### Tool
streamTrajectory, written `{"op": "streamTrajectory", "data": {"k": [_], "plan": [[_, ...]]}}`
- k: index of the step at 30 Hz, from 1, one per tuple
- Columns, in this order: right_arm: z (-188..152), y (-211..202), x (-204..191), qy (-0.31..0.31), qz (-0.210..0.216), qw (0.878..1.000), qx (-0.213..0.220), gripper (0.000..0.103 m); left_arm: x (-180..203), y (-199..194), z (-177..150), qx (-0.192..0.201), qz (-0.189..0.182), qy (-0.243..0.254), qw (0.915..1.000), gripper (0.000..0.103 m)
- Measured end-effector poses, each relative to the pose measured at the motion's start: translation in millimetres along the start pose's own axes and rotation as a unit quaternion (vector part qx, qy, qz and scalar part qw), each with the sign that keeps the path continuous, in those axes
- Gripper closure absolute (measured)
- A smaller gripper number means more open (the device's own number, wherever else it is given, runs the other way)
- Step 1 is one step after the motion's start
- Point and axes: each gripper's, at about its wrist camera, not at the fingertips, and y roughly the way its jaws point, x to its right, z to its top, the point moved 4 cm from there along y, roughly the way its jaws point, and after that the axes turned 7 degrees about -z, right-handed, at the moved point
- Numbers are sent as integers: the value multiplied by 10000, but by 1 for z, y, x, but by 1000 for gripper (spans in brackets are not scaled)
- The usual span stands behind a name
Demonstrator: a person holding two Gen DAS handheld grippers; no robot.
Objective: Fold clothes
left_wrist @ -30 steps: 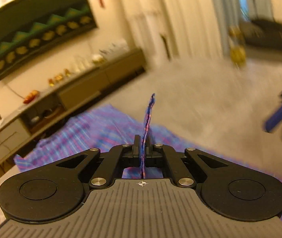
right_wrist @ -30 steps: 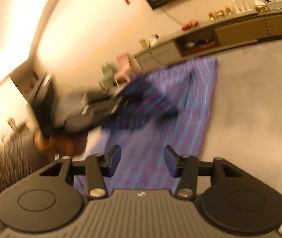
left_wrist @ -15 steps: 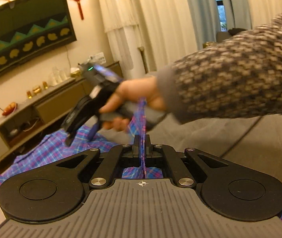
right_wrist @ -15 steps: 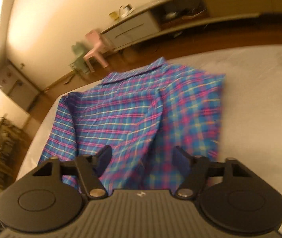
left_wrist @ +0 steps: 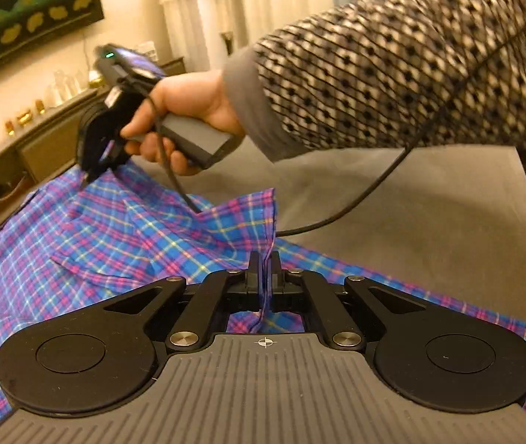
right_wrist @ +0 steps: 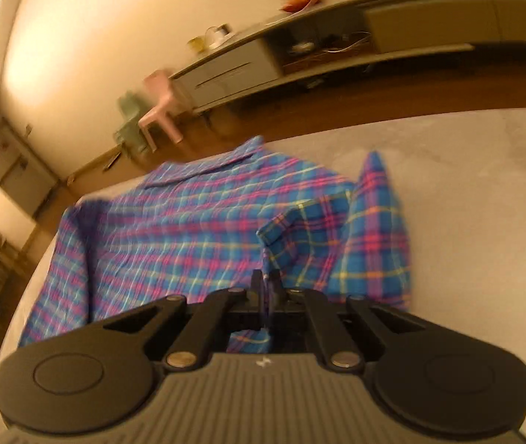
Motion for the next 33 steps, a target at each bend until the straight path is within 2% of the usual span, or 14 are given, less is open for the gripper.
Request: {"op": "streamTrajectory", "data": {"k": [2,5,8,10,12,15,17,18,21,24,27,29,31,33], "plan": [[-3,-13,-21,-114,450,9988,124,101,7,-12,4,156,-77,-43,9998,103],[-6,-26,-54,-462,745,9959,235,101,12,-32,12,412,-144,-151,9989,103],[-3,-18,-65,-565,434,9973,183,101,12,-37,17,426,-29,-211,9989,103],[-2,-7,-56,-351,111,9993,104,91,10,-33,20,357,2,-342,9988,103],[0,-3,-38,38,-56,10000,4,65,9,-31,24,309,29,-455,9985,103],[-5,-46,-12,688,333,9960,457,59,4,-36,27,307,70,-555,9980,103],[-12,-81,4,898,501,9911,845,59,-3,-40,31,350,143,-515,9980,103],[-21,-86,6,709,351,9938,783,60,-6,-42,34,388,150,-537,9977,103],[-48,-99,14,132,-100,9982,585,79,0,-50,42,569,-206,-428,9973,103],[-74,-80,0,-497,-413,9977,203,81,30,-35,37,80,-786,112,9968,103],[-74,-79,-4,-481,-434,9971,388,81,55,-16,20,-477,-1193,390,9909,103],[-72,-81,3,-165,-416,9983,367,83,67,-11,7,-690,-1316,412,9880,103],[-72,-84,3,-122,-555,9975,408,81,67,-16,4,-679,-991,178,9926,103],[-74,-102,-4,-131,-554,9962,655,81,68,-23,1,-664,-660,-59,9956,100]]}}
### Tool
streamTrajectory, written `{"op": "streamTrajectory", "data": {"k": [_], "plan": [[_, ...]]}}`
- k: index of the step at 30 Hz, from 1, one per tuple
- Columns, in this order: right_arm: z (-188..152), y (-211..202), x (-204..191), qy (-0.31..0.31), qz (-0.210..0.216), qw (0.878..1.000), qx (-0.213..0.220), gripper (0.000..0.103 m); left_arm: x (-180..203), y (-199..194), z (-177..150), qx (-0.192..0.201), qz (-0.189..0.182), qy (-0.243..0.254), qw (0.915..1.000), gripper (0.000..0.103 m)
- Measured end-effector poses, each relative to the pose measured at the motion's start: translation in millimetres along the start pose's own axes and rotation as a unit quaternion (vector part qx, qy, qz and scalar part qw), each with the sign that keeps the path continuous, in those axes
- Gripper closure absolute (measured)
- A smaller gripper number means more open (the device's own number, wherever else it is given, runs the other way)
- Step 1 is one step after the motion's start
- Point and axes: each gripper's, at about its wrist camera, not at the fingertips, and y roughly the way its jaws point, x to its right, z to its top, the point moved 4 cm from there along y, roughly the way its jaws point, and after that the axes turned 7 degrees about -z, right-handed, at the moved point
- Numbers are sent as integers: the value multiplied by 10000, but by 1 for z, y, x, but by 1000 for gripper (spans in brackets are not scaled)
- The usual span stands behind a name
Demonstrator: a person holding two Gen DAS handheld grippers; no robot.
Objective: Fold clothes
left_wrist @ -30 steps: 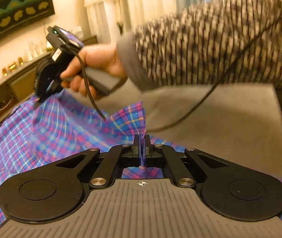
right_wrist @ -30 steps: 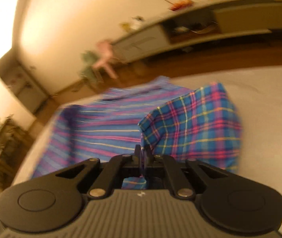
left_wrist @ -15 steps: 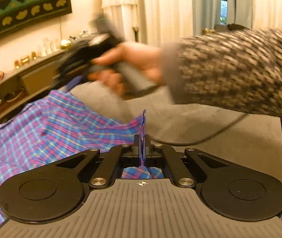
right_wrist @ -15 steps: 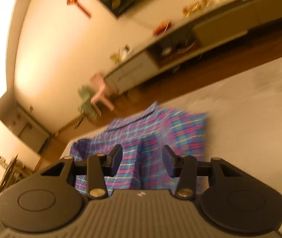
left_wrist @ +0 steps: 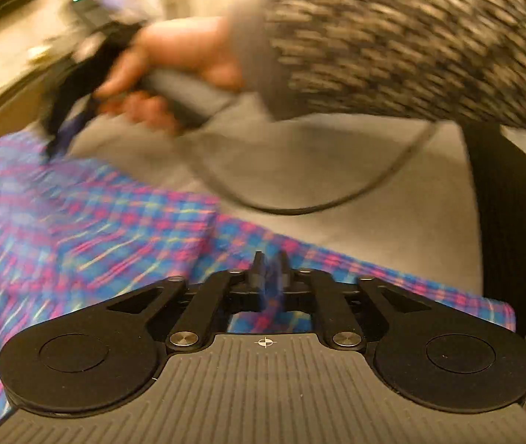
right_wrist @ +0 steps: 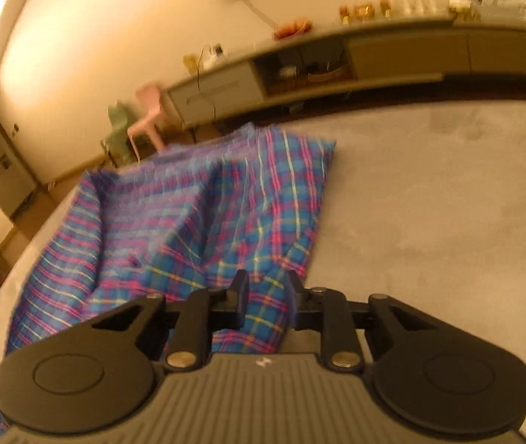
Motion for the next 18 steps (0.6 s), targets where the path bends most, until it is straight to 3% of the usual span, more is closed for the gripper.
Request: {"op": "streamTrajectory", "data": {"k": [2,4,7,9,11,13,15,18], "plan": [[-6,-28,-15,-72,293,9993,237,80,0,-24,-3,340,333,-382,9981,69],[-21,-48,-35,-336,549,9975,274,68,6,-55,-14,633,481,-676,9945,67],[-64,-75,-61,-959,641,9932,132,67,16,-103,-42,862,797,-1097,9870,65],[-100,-87,-72,-1370,489,9894,-43,64,17,-134,-73,875,1228,-1474,9775,63],[-136,-98,-76,-1764,22,9842,-129,62,8,-162,-108,806,1658,-2097,9602,61],[-157,-119,-76,-1730,-235,9846,-10,59,-1,-192,-149,678,2091,-2876,9322,60],[-175,-143,-75,-1416,-271,9895,83,46,-2,-221,-185,567,2309,-3481,9068,58],[-203,-180,-73,-891,-165,9959,-57,44,3,-241,-220,517,2363,-3982,8848,55]]}}
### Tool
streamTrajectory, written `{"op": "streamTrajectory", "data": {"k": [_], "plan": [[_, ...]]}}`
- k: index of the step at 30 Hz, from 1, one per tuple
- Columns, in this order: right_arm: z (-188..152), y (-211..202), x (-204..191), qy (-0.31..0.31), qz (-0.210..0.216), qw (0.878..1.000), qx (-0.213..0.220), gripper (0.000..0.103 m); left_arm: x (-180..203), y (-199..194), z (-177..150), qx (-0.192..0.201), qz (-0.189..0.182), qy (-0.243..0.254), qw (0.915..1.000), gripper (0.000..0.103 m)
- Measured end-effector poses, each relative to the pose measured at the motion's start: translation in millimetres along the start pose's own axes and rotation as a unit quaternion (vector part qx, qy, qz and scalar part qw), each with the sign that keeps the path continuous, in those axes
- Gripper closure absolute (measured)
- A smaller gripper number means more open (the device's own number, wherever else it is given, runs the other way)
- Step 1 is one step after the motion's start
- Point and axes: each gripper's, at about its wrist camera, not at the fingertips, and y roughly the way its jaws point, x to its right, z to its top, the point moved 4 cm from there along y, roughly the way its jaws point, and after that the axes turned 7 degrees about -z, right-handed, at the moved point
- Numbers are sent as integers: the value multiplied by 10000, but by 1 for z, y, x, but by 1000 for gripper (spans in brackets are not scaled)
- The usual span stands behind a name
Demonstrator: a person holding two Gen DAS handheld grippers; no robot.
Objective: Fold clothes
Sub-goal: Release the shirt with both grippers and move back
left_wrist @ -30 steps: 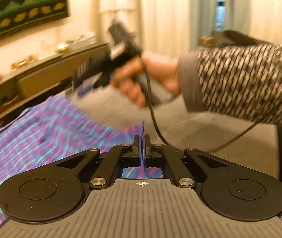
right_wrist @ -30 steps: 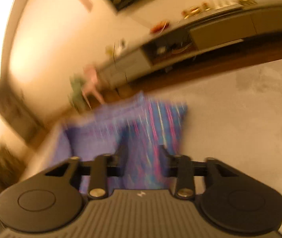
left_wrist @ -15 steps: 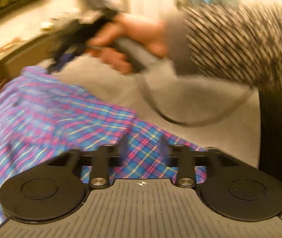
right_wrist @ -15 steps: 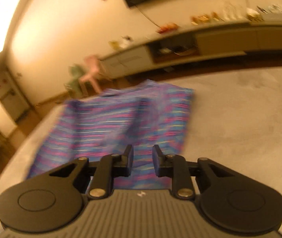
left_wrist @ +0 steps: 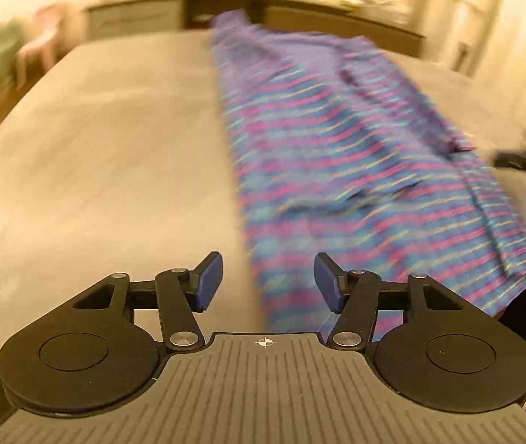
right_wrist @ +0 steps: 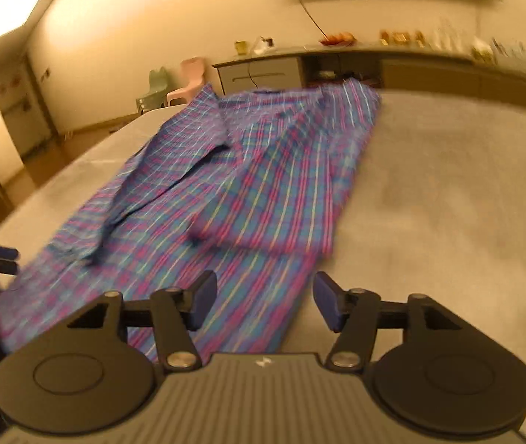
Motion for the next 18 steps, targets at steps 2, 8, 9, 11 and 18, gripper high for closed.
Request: {"op": "streamTrajectory", "data": {"k": [2,8,9,11,18], "plan": [[-20,-15,-2,101,-37,9997,-218,43,-12,-7,-13,-69,-79,-310,9995,54],[-58,-40,-14,188,-341,9985,-393,40,-2,4,-22,-141,-386,-336,9986,51],[-58,-41,-16,135,-414,9983,-376,41,0,4,-21,-121,-344,-280,9989,52],[-46,-44,-23,-85,-503,9986,-159,41,5,4,-14,-45,-295,-97,9995,53],[52,-2,-63,-1290,-477,9894,476,54,35,10,83,830,-254,1312,9875,51]]}}
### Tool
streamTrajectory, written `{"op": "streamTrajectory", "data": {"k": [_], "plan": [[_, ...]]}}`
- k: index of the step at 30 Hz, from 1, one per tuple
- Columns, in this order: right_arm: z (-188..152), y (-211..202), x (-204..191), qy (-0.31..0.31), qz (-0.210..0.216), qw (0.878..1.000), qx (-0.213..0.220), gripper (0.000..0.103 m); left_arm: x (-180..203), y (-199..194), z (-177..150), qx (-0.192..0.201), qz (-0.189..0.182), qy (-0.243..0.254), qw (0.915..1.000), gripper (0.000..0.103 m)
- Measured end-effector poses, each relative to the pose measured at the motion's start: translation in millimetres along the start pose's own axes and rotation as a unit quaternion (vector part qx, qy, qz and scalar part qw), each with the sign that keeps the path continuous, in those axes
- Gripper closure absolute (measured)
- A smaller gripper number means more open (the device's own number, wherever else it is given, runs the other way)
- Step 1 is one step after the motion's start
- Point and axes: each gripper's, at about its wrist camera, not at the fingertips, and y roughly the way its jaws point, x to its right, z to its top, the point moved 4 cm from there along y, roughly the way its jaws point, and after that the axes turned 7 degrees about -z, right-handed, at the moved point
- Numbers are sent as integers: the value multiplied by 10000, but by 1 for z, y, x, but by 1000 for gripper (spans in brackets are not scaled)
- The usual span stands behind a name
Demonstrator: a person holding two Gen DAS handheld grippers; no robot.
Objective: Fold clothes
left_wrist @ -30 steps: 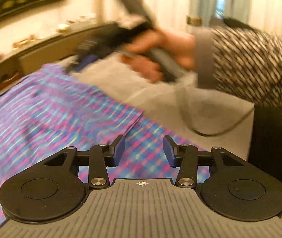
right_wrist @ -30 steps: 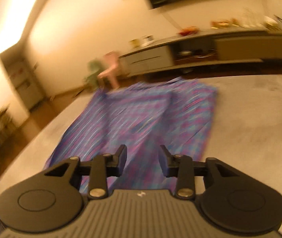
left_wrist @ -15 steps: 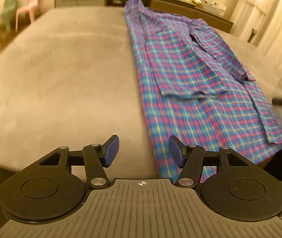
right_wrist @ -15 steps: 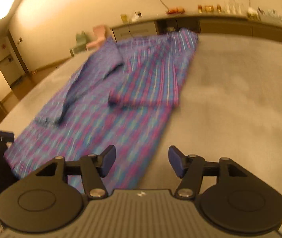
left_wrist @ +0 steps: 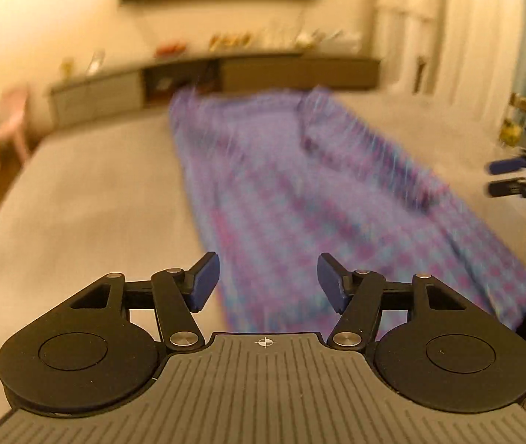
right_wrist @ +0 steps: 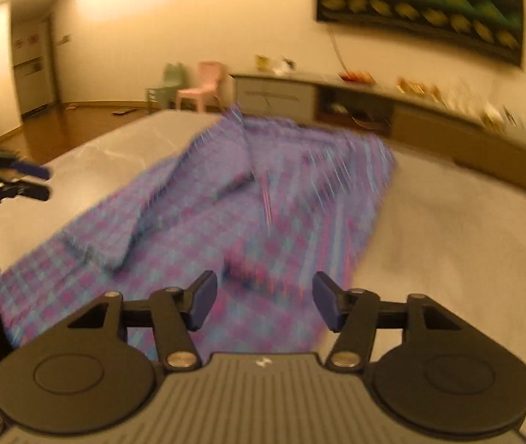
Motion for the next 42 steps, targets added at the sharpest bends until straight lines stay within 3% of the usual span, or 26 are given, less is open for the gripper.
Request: {"op": "streamTrajectory", "data": {"k": [2,5,9,12,17,22,26,31,39,42], "plan": [[28,29,-4,-247,-15,9997,26,67,-2,25,24,35,-93,134,9999,51],[44,91,3,-283,-194,9988,-352,69,-2,74,48,-113,-279,174,9994,53],[26,143,18,-154,-257,9932,-1124,68,-10,131,39,-720,-236,-114,9971,59],[36,137,17,-145,-204,9900,-1388,71,-22,150,24,-999,-25,-569,9934,60],[101,135,-37,-564,335,9936,-924,71,-24,148,17,-735,-44,-788,9942,52],[171,205,-114,-874,720,9912,-690,71,-25,148,13,-497,-85,-1034,9934,52],[209,299,-137,-894,314,9920,-830,73,-22,146,8,-274,-88,-1155,9929,51],[224,401,-125,-341,-344,9897,-1350,82,-21,143,4,-112,-160,-994,9949,49],[250,449,-99,-77,-889,9893,-1152,82,-21,141,3,-24,-437,-1088,9931,46],[253,437,-92,-137,-967,9879,-1206,83,-23,140,4,-2,-513,-1128,9923,43]]}}
